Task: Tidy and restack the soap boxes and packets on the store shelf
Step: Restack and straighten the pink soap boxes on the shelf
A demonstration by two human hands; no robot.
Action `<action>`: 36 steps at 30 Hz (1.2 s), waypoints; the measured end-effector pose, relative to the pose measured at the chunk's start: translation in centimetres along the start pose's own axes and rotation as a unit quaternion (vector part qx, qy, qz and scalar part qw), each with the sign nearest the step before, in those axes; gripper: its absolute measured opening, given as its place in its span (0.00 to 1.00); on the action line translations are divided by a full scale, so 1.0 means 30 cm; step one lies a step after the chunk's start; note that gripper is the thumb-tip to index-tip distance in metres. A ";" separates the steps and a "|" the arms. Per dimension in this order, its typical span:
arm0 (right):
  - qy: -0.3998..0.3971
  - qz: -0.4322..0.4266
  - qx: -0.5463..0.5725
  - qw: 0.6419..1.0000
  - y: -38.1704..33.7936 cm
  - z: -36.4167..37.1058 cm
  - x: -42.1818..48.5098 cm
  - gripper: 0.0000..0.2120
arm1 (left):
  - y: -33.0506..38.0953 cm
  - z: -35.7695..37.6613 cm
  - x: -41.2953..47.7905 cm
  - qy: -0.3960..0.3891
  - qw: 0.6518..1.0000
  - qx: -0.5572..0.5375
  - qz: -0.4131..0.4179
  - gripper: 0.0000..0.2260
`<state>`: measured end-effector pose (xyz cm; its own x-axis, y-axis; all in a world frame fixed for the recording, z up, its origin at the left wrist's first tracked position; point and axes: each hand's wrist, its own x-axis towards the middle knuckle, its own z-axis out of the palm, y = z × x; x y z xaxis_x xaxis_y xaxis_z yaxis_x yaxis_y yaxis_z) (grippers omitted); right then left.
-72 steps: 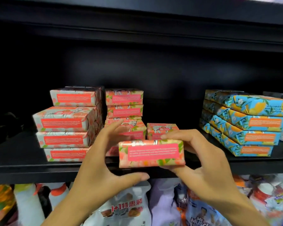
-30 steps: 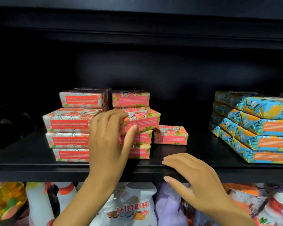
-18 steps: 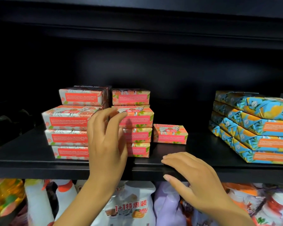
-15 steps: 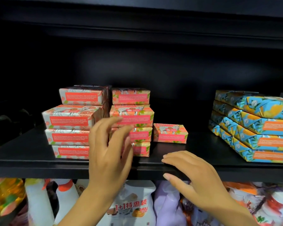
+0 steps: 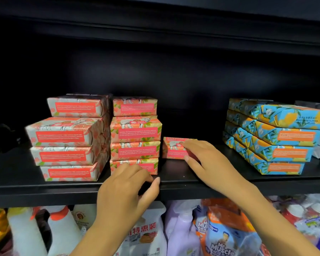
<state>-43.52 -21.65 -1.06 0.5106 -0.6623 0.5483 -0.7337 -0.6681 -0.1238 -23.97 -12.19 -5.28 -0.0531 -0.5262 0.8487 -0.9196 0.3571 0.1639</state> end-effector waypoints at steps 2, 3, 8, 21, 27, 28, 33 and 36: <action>0.029 0.000 -0.004 1.000 -0.008 -0.011 -0.028 0.19 | 0.004 0.000 0.005 0.001 1.000 0.005 -0.008 0.15; 0.038 -0.006 -0.008 0.999 -0.014 -0.020 -0.041 0.18 | 0.005 -0.001 0.006 0.000 1.000 0.008 -0.011 0.15; 0.035 -0.024 0.030 0.999 -0.023 -0.090 -0.058 0.15 | 0.007 -0.005 0.011 -0.012 1.000 0.010 -0.018 0.15; 0.117 -0.047 0.012 0.992 -0.025 -0.102 -0.112 0.33 | 0.021 -0.037 0.016 -0.058 0.994 -0.055 -0.079 0.16; 0.218 -0.150 0.031 0.964 -0.099 -0.146 -0.152 0.28 | 0.088 -0.095 0.081 -0.092 0.861 -0.442 -0.235 0.17; 0.223 -0.160 0.030 0.961 -0.113 -0.148 -0.155 0.28 | 0.096 -0.102 0.092 -0.108 0.841 -0.479 -0.227 0.19; 0.212 -0.168 0.051 0.961 -0.151 -0.151 -0.158 0.31 | 0.124 -0.123 0.104 -0.039 0.839 -0.502 -0.206 0.18; 0.168 -0.123 0.133 0.969 -0.152 -0.168 -0.167 0.36 | 0.118 -0.136 0.089 0.013 0.862 -0.473 -0.181 0.16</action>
<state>-44.99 -13.57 0.91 0.4484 -0.3533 0.8211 -0.4430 -0.8856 -0.1392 -25.78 -9.17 -0.38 0.1911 -0.7219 0.6650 -0.1451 0.6493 0.7466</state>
